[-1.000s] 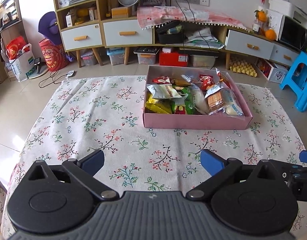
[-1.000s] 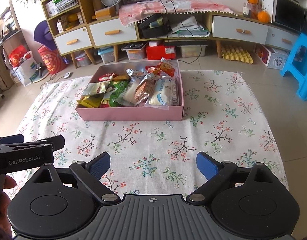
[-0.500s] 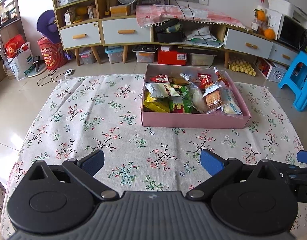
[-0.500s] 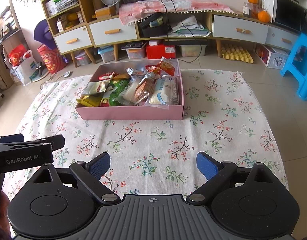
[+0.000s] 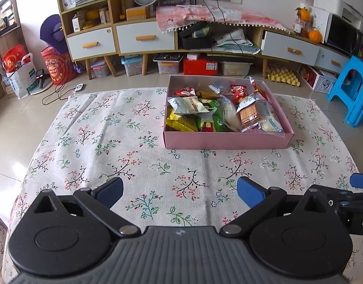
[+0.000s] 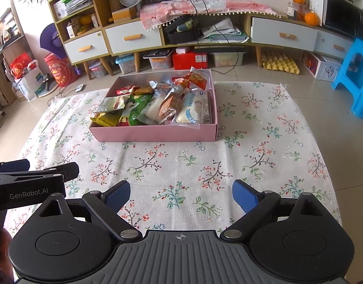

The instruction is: Organize snacks

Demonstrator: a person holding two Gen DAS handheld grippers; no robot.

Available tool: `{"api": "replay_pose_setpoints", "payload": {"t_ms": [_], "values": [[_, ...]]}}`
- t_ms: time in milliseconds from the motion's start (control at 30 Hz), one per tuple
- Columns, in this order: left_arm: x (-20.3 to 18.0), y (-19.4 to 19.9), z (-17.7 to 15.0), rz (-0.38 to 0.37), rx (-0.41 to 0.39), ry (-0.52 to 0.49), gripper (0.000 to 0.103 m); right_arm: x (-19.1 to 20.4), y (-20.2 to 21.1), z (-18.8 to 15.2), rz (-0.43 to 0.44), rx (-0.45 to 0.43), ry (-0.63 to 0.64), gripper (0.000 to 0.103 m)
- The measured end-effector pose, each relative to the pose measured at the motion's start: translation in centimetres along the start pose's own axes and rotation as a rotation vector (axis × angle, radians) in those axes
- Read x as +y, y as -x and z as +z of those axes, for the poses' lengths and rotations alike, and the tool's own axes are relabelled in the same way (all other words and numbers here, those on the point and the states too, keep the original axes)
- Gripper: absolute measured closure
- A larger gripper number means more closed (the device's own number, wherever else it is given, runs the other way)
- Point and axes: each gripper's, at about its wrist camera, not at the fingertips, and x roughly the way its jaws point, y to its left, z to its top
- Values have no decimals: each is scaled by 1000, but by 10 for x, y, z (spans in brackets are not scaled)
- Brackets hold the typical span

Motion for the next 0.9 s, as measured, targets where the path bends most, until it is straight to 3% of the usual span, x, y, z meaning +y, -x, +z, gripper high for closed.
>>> {"api": "replay_pose_setpoints", "payload": {"t_ms": [900], "values": [[-3, 0, -2, -10, 0, -22, 0, 0, 0, 0, 1, 1, -1, 8]]}}
